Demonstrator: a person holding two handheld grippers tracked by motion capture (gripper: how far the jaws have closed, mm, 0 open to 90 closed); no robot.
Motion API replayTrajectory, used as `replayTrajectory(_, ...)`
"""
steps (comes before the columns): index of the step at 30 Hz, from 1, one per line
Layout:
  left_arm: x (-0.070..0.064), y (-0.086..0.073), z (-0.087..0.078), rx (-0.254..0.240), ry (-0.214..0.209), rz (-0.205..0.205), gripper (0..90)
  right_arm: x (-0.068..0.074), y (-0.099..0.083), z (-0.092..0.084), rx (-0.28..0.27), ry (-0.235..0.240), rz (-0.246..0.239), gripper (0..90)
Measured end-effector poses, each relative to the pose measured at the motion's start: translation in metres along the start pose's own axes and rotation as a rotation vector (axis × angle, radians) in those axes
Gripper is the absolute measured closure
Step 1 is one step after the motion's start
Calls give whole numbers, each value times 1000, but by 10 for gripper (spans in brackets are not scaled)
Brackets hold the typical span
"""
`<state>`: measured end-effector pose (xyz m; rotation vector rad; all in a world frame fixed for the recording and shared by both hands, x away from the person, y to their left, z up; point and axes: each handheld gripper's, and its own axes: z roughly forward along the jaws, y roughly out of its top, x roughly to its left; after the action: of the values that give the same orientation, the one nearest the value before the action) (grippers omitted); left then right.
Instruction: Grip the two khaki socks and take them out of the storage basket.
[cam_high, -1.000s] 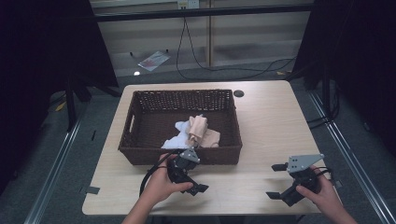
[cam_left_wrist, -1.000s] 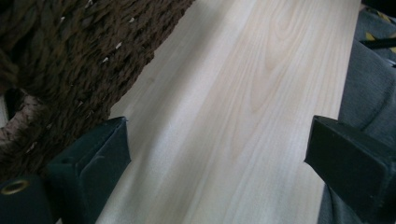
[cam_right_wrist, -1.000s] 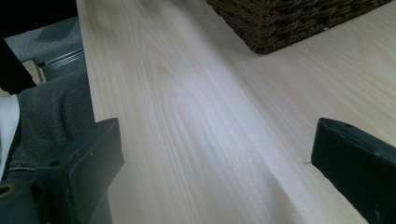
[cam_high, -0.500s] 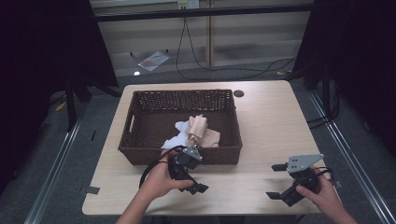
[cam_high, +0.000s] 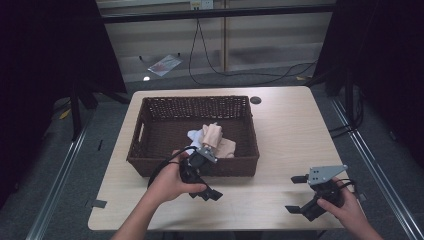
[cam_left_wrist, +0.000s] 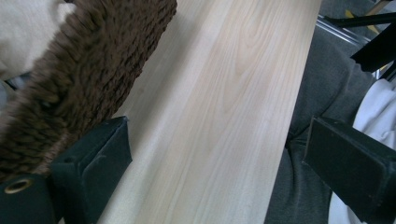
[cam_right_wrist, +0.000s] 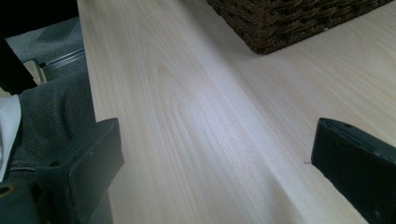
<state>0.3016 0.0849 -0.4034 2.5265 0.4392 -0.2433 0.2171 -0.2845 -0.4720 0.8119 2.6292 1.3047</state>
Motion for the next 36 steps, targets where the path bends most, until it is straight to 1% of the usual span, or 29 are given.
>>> replayTrajectory(1, -1, 1, -2, -7, 1, -13, 69, 0, 0, 0, 2, 1, -2, 20)
replayTrajectory(2, 0, 3, -4, 4, 0, -2, 69, 0, 0, 0, 2, 1, -2, 20)
replayTrajectory(4, -1, 6, -9, 0, -3, -6, 68, 0, 0, 0, 3, 2, -2, 20)
replayTrajectory(5, -1, 8, -11, 3, -3, -11, 68, 0, 0, 0, 1, 2, -3, 20)
replayTrajectory(6, 0, 9, -14, 10, -13, -13, 68, 0, 0, 0, 1, 1, -2, 20)
replayTrajectory(7, 0, 11, -15, 0, -6, -22, 68, 0, 0, 0, 0, 2, -2, 21)
replayTrajectory(9, 1, 16, -22, 16, -9, -26, 68, 0, 0, 0, 0, 4, -2, 21)
replayTrajectory(11, 1, 17, -23, 9, -9, -29, 68, 0, 0, 0, -1, 5, -1, 20)
replayTrajectory(12, 1, 19, -25, 14, -18, -29, 69, 0, 0, 0, 0, 2, -2, 21)
replayTrajectory(13, 2, 23, -28, 20, -11, -31, 69, 0, 0, 0, 0, 2, -2, 20)
replayTrajectory(14, 2, 23, -28, 20, -11, -31, 69, 0, 0, 0, 0, 2, -2, 20)
replayTrajectory(15, 1, 24, -28, 10, -11, -40, 69, 0, 0, 0, 0, 3, -1, 20)
replayTrajectory(16, 2, 26, -30, 19, -4, -35, 69, 0, 0, 0, -2, 6, -1, 20)
replayTrajectory(17, 3, 29, -33, 20, -11, -36, 69, 0, 0, 0, -1, 6, -2, 20)
replayTrajectory(18, 3, 29, -33, 20, -11, -36, 69, 0, 0, 0, -1, 6, -2, 20)
replayTrajectory(19, 4, 33, -36, 27, -4, -41, 70, 0, 0, 0, -1, 6, 0, 20)
replayTrajectory(21, 5, 34, -37, 26, -3, -49, 70, 0, 0, 0, 0, 2, -3, 21)
replayTrajectory(23, 8, 36, -39, 30, 0, -54, 70, 0, 0, 0, 0, 3, -2, 20)
replayTrajectory(24, 10, 37, -40, 27, -2, -68, 70, 0, 0, 0, 0, 3, -2, 20)
replayTrajectory(26, 15, 39, -42, 26, 4, -81, 70, 0, 0, 0, 1, 3, -2, 21)
replayTrajectory(27, 19, 41, -44, 22, 15, -94, 72, 0, 0, 0, -1, 4, 0, 20)
replayTrajectory(29, 22, 42, -45, 28, 18, -99, 72, 0, 0, 0, 0, 3, -1, 21)
replayTrajectory(30, 24, 43, -46, 22, 22, -103, 72, 0, 0, 0, 1, 3, 0, 21)
replayTrajectory(32, 28, 45, -48, 14, 35, -124, 73, 0, 0, 0, 1, 3, 0, 20)
replayTrajectory(34, 32, 47, -49, 11, 45, -135, 74, 0, 0, 0, -1, 6, -3, 20)
replayTrajectory(35, 35, 48, -50, 20, 56, -126, 75, 0, 0, 0, 0, 3, -3, 21)
replayTrajectory(36, 37, 49, -50, 16, 65, -136, 75, 0, 0, 0, 0, 3, -3, 21)
